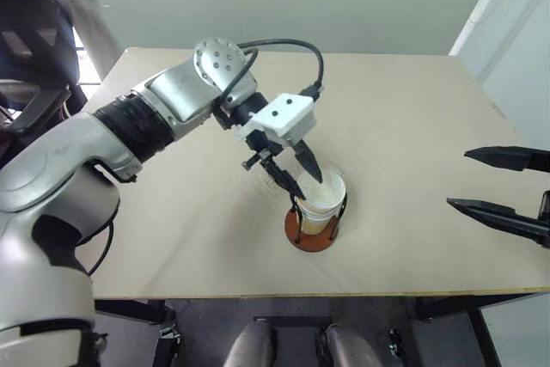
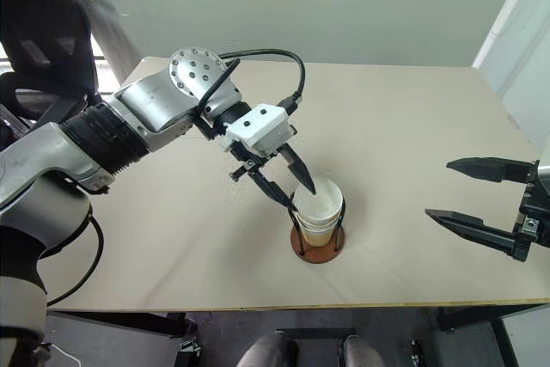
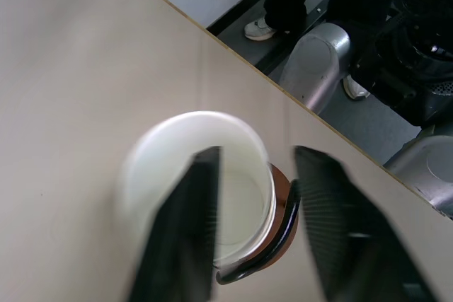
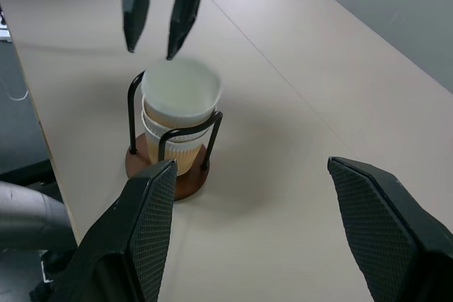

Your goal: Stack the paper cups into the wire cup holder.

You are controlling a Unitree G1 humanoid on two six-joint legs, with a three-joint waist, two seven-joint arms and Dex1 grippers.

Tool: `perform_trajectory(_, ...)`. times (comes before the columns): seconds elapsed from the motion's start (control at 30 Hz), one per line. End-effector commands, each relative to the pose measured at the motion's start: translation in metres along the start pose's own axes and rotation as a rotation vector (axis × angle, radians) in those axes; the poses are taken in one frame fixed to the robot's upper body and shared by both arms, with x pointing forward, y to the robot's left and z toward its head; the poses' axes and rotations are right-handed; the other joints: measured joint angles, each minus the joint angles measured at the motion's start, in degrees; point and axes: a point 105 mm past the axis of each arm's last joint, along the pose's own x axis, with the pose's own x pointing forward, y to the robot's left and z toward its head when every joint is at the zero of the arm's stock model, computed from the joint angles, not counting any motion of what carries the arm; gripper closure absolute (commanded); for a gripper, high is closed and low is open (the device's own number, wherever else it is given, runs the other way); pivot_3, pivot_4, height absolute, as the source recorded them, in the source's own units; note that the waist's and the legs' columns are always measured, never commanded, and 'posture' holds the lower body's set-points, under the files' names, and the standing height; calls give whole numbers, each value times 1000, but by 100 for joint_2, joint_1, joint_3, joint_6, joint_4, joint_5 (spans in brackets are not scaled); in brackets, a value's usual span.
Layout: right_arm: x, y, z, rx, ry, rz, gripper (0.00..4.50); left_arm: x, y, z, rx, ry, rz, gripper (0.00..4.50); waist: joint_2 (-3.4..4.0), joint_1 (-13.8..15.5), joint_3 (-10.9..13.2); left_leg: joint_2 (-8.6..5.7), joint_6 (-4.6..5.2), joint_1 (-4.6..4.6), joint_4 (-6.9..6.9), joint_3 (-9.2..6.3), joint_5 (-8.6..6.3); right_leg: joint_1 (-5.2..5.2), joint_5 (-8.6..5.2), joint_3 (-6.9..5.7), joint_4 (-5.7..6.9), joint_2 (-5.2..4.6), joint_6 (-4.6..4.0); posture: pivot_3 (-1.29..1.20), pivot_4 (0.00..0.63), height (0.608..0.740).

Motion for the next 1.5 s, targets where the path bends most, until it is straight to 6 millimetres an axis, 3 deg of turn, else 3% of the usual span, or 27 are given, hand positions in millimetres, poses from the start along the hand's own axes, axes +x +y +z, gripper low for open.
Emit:
perform_trajectory(0.03,-1,-3,5,-31,-16,-16,1016,-8,1,7,31,-8,12,1461,0,1,0,0,0,0,0,1,0,0,0,0,0,0,0,0,150,740)
perform_trajectory(0.17,3,-4,4,-27,-26,9,1016,-15,11,13,49,-48,75,23,-1,6,0,-1,0,-1,1,0,0,0,0,0,0,-1,1,0,150,740)
perform_trajectory(0.27,13,-10,-1,-24,-33,47,1016,-34,25,17,34,-107,219,23,0,-2,0,-1,1,0,3,1,0,2,1,1,-2,-1,4,0,150,740)
perform_trajectory(0.4,22,-39,-31,-12,63,-9,1016,-68,15,-5,-90,-96,432,23,9,-80,-4,0,2,3,0,5,4,-1,4,5,1,1,8,0,150,740)
perform_trajectory(0.6,32,-74,-55,16,63,-41,1016,-142,-28,-60,-379,-54,978,23,26,-176,-5,3,-21,7,-18,16,44,-20,5,28,8,11,10,0,150,740)
perform_trajectory(0.77,47,-97,-71,42,64,-58,1016,-176,-84,-101,-581,16,1340,23,23,-180,-6,1,-61,15,-39,25,79,-26,15,44,3,10,14,0,150,740)
perform_trajectory(0.93,59,-101,-72,47,62,3,1016,-186,-144,-128,-731,111,1565,23,20,-157,-5,-5,-68,15,-56,30,86,-33,13,48,3,6,10,0,150,740)
perform_trajectory(1.1,71,-117,-67,2,56,-9,1016,-184,-188,-135,-850,111,1786,23,6,-168,-9,-4,-83,26,-80,33,99,-36,22,49,4,5,-22,0,150,740)
perform_trajectory(1.33,84,-139,-64,-21,38,-35,1016,-161,-204,-128,-893,112,1876,23,0,-163,-5,0,-53,57,-111,32,82,-36,45,46,23,7,-81,0,150,740)
perform_trajectory(1.5,94,-142,-63,-33,25,-34,1016,-168,-210,-127,-865,158,1956,23,-7,-175,-1,2,-77,88,-118,30,106,-30,35,47,66,10,-145,0,150,740)
